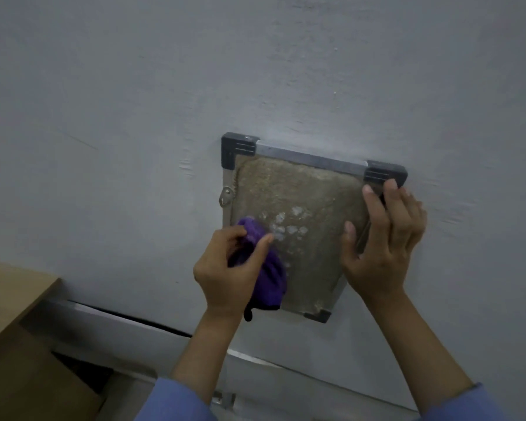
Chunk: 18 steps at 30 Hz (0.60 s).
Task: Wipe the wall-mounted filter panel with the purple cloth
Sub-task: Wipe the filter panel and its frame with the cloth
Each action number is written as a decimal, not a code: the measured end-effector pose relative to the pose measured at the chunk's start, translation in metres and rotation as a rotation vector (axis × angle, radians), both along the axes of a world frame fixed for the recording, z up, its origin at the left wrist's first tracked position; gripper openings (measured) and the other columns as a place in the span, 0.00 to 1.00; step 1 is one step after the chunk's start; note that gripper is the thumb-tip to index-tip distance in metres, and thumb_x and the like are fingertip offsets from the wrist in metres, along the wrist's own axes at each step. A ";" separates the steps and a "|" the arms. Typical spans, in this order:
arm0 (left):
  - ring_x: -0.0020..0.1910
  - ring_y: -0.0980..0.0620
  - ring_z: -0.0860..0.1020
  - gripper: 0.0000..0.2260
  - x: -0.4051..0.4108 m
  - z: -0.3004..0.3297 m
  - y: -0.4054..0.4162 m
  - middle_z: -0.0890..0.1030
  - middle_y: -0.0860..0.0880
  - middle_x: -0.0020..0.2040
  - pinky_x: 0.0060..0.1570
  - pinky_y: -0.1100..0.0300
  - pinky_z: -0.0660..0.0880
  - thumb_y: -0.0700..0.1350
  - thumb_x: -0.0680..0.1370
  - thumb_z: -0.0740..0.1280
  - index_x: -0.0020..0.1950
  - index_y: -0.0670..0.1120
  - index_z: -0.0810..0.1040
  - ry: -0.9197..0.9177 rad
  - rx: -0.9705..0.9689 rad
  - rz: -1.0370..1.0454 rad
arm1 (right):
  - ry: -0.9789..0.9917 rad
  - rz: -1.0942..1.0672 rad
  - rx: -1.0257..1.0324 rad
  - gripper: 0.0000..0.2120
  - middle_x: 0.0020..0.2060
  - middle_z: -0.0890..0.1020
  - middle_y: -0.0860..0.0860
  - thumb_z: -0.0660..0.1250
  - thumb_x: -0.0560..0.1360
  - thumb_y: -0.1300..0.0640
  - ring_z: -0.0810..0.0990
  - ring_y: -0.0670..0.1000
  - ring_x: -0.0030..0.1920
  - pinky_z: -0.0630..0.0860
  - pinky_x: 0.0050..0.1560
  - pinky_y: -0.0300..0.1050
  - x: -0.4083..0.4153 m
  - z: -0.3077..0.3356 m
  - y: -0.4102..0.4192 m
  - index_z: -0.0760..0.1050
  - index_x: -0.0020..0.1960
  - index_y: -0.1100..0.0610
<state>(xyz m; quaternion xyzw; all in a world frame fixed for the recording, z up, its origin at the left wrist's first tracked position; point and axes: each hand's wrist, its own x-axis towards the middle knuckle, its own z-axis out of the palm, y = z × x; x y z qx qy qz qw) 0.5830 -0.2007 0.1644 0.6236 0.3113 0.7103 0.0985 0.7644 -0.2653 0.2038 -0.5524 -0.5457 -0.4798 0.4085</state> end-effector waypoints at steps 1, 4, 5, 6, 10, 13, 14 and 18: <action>0.43 0.57 0.79 0.16 0.000 -0.008 -0.002 0.80 0.50 0.44 0.46 0.70 0.77 0.50 0.70 0.74 0.47 0.38 0.80 0.064 0.043 -0.011 | -0.006 0.004 0.014 0.20 0.65 0.65 0.58 0.61 0.76 0.57 0.63 0.60 0.67 0.63 0.65 0.63 0.002 -0.001 0.002 0.67 0.66 0.62; 0.61 0.50 0.74 0.22 0.001 -0.031 -0.004 0.77 0.42 0.60 0.63 0.63 0.71 0.47 0.72 0.72 0.61 0.37 0.75 0.298 0.119 -0.047 | -0.038 0.002 0.053 0.20 0.65 0.66 0.58 0.61 0.75 0.56 0.62 0.57 0.68 0.61 0.67 0.59 0.006 -0.003 0.007 0.68 0.65 0.61; 0.64 0.49 0.72 0.23 0.002 -0.036 -0.005 0.74 0.42 0.64 0.66 0.59 0.70 0.47 0.73 0.71 0.64 0.38 0.72 0.367 0.128 -0.031 | -0.048 0.001 0.065 0.20 0.64 0.67 0.58 0.61 0.75 0.56 0.61 0.56 0.68 0.60 0.67 0.58 0.008 -0.004 0.008 0.68 0.65 0.61; 0.65 0.47 0.70 0.24 0.004 -0.040 -0.005 0.72 0.42 0.66 0.66 0.54 0.68 0.47 0.74 0.69 0.66 0.39 0.69 0.424 0.132 0.007 | -0.056 0.001 0.076 0.20 0.64 0.67 0.58 0.61 0.75 0.56 0.61 0.56 0.68 0.60 0.68 0.58 0.009 -0.004 0.010 0.68 0.65 0.61; 0.64 0.40 0.65 0.23 0.009 -0.048 -0.004 0.66 0.43 0.68 0.62 0.43 0.67 0.50 0.76 0.66 0.67 0.42 0.68 0.557 0.125 0.245 | -0.083 0.007 0.106 0.19 0.63 0.68 0.58 0.60 0.76 0.55 0.61 0.56 0.68 0.60 0.67 0.57 0.014 -0.005 0.014 0.69 0.64 0.61; 0.68 0.40 0.62 0.27 0.015 -0.047 -0.007 0.61 0.41 0.69 0.61 0.36 0.69 0.56 0.77 0.62 0.70 0.42 0.63 0.529 0.037 0.203 | -0.087 0.015 0.125 0.18 0.63 0.68 0.59 0.59 0.76 0.54 0.61 0.56 0.67 0.60 0.68 0.57 0.015 -0.005 0.016 0.69 0.64 0.61; 0.70 0.41 0.60 0.30 0.018 -0.047 -0.009 0.59 0.41 0.70 0.62 0.35 0.68 0.60 0.78 0.59 0.73 0.43 0.60 0.508 0.001 0.163 | -0.090 0.016 0.129 0.18 0.63 0.68 0.59 0.59 0.76 0.54 0.61 0.56 0.67 0.60 0.68 0.57 0.015 -0.005 0.016 0.69 0.64 0.61; 0.77 0.49 0.44 0.39 0.026 -0.047 -0.013 0.54 0.41 0.74 0.71 0.40 0.54 0.68 0.76 0.54 0.78 0.50 0.44 0.532 -0.055 0.148 | -0.090 0.030 0.127 0.18 0.62 0.68 0.59 0.60 0.75 0.55 0.64 0.59 0.66 0.61 0.66 0.57 0.016 -0.005 0.017 0.69 0.63 0.61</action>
